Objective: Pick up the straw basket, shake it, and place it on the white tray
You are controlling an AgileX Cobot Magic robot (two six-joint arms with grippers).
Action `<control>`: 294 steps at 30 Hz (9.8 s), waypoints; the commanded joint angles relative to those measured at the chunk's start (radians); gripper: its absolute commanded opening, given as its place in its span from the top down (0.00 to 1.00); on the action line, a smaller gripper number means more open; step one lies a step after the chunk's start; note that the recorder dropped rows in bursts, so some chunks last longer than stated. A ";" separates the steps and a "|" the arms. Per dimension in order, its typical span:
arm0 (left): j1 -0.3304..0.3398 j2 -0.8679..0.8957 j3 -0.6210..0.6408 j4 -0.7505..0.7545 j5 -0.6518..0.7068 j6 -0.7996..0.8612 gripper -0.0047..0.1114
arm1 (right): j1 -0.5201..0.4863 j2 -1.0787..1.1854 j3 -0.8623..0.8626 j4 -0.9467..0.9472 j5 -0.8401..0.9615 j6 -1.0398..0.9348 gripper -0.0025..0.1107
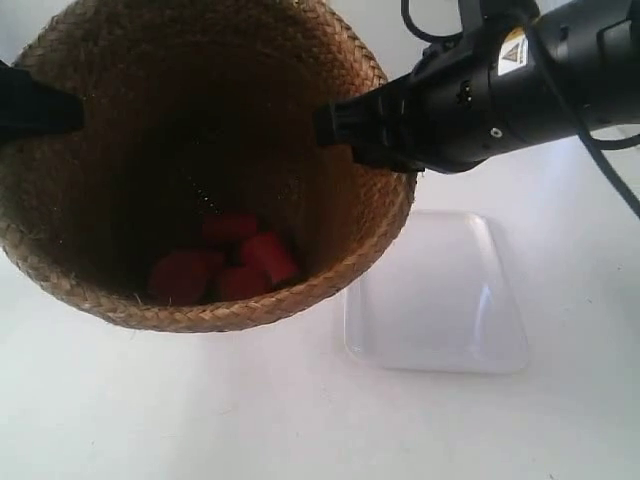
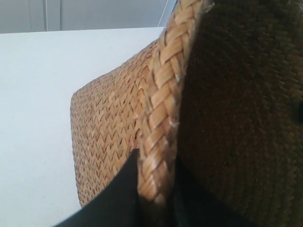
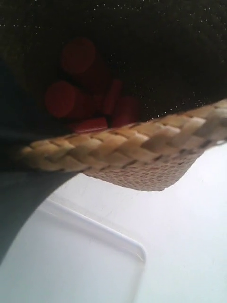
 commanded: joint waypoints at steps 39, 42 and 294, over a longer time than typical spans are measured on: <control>-0.372 0.651 -0.536 0.150 -0.071 -0.315 0.96 | -0.364 0.344 -0.664 -0.111 0.650 -0.156 0.98; -0.374 0.653 -0.536 0.150 -0.070 -0.311 0.96 | -0.364 0.344 -0.664 -0.111 0.650 -0.156 0.98; -0.299 -0.703 0.393 0.386 -0.099 -0.232 0.96 | -0.471 -1.292 0.454 -0.196 0.505 -0.227 0.98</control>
